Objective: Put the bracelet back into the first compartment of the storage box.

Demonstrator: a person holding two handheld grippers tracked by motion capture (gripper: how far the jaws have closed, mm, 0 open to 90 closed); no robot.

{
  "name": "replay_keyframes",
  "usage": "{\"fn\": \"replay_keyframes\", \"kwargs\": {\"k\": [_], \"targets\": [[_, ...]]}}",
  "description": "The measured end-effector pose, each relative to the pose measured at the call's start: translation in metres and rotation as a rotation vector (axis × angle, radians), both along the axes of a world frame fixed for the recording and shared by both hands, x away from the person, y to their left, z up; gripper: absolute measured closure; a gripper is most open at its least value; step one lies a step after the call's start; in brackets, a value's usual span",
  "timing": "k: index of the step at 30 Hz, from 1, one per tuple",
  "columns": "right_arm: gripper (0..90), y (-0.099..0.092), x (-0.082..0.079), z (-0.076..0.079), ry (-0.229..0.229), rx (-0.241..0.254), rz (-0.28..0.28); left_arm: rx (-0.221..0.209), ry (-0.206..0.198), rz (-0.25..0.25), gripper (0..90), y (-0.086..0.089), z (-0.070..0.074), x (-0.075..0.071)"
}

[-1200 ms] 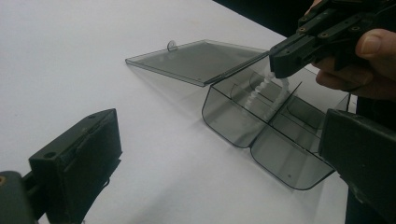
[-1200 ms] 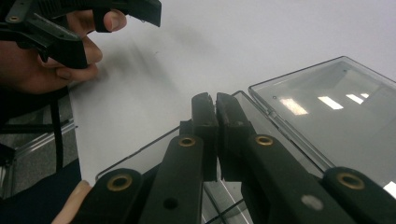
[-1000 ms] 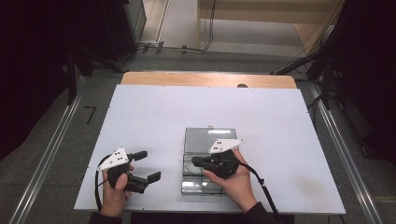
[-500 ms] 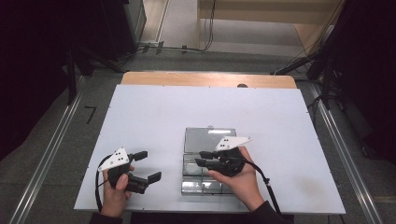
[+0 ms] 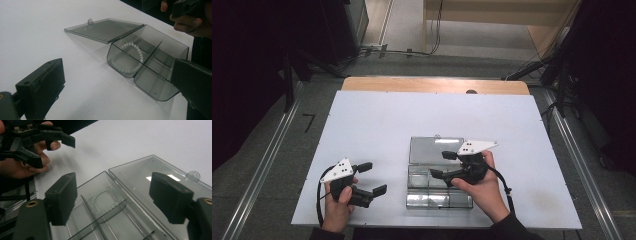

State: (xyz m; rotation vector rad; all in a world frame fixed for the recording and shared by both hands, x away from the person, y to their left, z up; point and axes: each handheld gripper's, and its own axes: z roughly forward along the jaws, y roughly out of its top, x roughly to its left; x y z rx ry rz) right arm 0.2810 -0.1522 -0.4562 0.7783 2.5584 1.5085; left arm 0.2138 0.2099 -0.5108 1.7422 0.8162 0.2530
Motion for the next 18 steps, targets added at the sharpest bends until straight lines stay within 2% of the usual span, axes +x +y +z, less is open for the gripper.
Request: {"fn": "replay_keyframes", "kwargs": {"k": [6, 12, 18], "targets": [[8.9, -0.009, 0.005, 0.003, 0.017, -0.012, 0.011, 0.009, 0.005, 0.001, 0.0, -0.004, -0.001, 0.003], [7.6, -0.022, 0.013, 0.001, 0.042, 0.002, 0.004, 0.013, 0.015, 0.006, 0.0, -0.007, -0.004, 0.007], [3.8, -0.031, 0.023, -0.003, 0.062, 0.017, 0.013, -0.004, 0.027, 0.009, 0.0, -0.011, -0.008, 0.012]]}}
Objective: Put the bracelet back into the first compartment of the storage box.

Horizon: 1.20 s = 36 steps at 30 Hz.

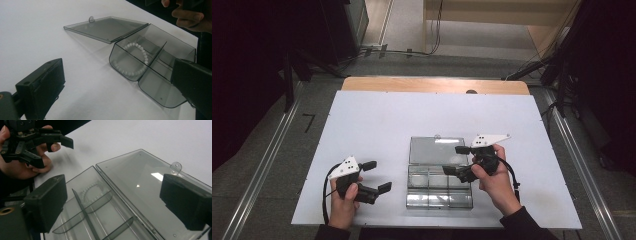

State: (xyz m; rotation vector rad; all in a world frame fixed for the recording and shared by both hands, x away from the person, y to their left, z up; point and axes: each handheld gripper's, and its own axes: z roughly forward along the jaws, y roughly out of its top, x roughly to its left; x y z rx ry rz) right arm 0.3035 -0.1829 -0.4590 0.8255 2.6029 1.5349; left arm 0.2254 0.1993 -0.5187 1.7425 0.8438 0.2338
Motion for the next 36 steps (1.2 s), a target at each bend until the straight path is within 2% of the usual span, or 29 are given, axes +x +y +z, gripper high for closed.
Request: {"fn": "replay_keyframes", "kwargs": {"k": [3, 10, 13, 19, 22, 28, 36], "targets": [[1.7, -0.004, 0.005, -0.005, 0.027, 0.010, 0.006, -0.009, 0.001, -0.001, 0.0, -0.001, -0.002, 0.000], [0.9, -0.011, 0.012, -0.009, 0.034, 0.027, -0.008, -0.035, -0.023, 0.005, 0.0, 0.000, -0.004, -0.003], [0.9, -0.017, 0.014, -0.010, 0.023, 0.023, -0.027, -0.047, -0.039, -0.005, 0.0, 0.001, -0.004, -0.004], [0.5, -0.032, 0.025, -0.019, 0.048, 0.035, -0.062, -0.083, -0.040, 0.002, 0.0, 0.005, -0.006, -0.005], [0.1, -0.036, 0.029, -0.024, 0.070, 0.038, -0.080, -0.079, -0.046, 0.006, 0.0, 0.004, -0.006, -0.005], [0.0, -0.041, 0.032, -0.031, 0.074, 0.041, -0.106, -0.081, -0.044, 0.016, 0.0, 0.004, -0.006, -0.006], [0.0, -0.054, 0.038, -0.043, 0.108, 0.069, -0.149, -0.052, -0.044, 0.024, 0.0, 0.000, -0.006, -0.007]]}}
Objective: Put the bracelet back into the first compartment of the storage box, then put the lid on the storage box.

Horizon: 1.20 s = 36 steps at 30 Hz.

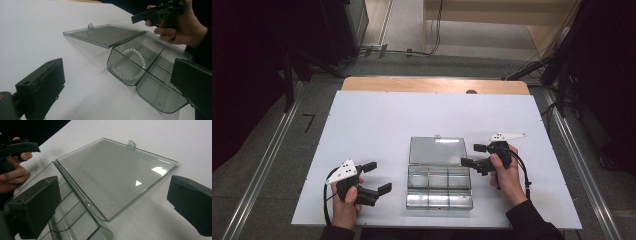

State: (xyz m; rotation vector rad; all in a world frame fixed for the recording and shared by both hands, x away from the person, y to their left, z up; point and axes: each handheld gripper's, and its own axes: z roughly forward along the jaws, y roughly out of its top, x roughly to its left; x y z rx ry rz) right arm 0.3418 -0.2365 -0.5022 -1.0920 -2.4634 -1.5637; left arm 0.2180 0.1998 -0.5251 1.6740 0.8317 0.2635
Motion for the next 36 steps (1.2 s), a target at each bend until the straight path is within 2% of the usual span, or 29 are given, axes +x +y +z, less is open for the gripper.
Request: {"fn": "replay_keyframes", "kwargs": {"k": [7, 14, 17, 21, 24, 31, 36], "targets": [[0.0, -0.007, 0.002, -0.005, 0.017, 0.033, -0.034, 0.042, 0.029, 0.002, 0.0, -0.005, 0.000, 0.003], [0.0, -0.003, 0.003, -0.012, 0.024, -0.001, -0.030, 0.040, 0.052, 0.059, 0.0, -0.004, 0.003, 0.008], [0.0, -0.007, 0.006, -0.014, 0.027, 0.018, -0.041, 0.037, 0.074, 0.082, 0.0, -0.005, 0.004, 0.014], [0.0, -0.010, 0.005, -0.017, 0.036, 0.038, -0.051, 0.012, 0.091, 0.102, 0.0, -0.007, 0.006, 0.023], [0.0, -0.010, 0.004, -0.017, 0.039, 0.037, -0.054, 0.029, 0.098, 0.096, 0.0, -0.011, 0.007, 0.030], [0.0, -0.008, 0.005, -0.018, 0.041, 0.031, -0.065, 0.038, 0.080, 0.096, 0.0, -0.021, 0.018, 0.043], [0.0, -0.006, 0.006, -0.018, 0.040, 0.019, -0.070, 0.022, 0.067, 0.079, 0.0, -0.032, 0.027, 0.056]]}}
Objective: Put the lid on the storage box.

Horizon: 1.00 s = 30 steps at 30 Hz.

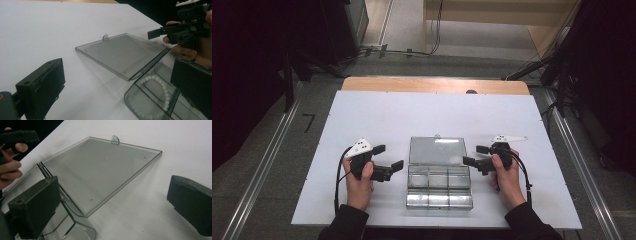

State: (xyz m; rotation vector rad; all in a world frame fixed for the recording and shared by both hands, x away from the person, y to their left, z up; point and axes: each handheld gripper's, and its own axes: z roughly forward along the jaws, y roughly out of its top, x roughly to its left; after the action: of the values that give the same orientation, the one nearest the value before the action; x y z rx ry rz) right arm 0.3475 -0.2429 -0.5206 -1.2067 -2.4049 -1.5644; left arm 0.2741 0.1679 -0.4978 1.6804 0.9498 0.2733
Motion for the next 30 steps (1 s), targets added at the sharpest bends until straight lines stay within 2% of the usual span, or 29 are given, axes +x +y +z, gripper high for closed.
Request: {"fn": "replay_keyframes", "kwargs": {"k": [3, 9, 13, 15, 25, 30], "targets": [[0.0, 0.000, 0.000, 0.000, 0.005, 0.000, -0.002, 0.020, 0.007, -0.016, 0.0, -0.009, 0.001, 0.007], [0.0, 0.000, 0.002, 0.000, 0.025, 0.007, -0.007, 0.012, 0.033, -0.029, 0.0, -0.020, -0.001, 0.020], [0.0, 0.005, 0.003, 0.000, 0.039, -0.003, -0.002, 0.011, 0.035, -0.036, 0.0, -0.022, 0.000, 0.024], [0.0, 0.007, 0.004, 0.000, 0.044, 0.007, 0.001, -0.002, 0.040, -0.038, 0.0, -0.022, 0.000, 0.026], [8.0, 0.022, 0.003, 0.005, 0.054, -0.018, -0.015, -0.038, 0.121, -0.058, 0.0, -0.031, -0.008, 0.029], [11.9, 0.027, 0.002, 0.005, 0.068, -0.029, -0.030, -0.029, 0.169, -0.054, 4.3, -0.036, -0.016, 0.032]]}}
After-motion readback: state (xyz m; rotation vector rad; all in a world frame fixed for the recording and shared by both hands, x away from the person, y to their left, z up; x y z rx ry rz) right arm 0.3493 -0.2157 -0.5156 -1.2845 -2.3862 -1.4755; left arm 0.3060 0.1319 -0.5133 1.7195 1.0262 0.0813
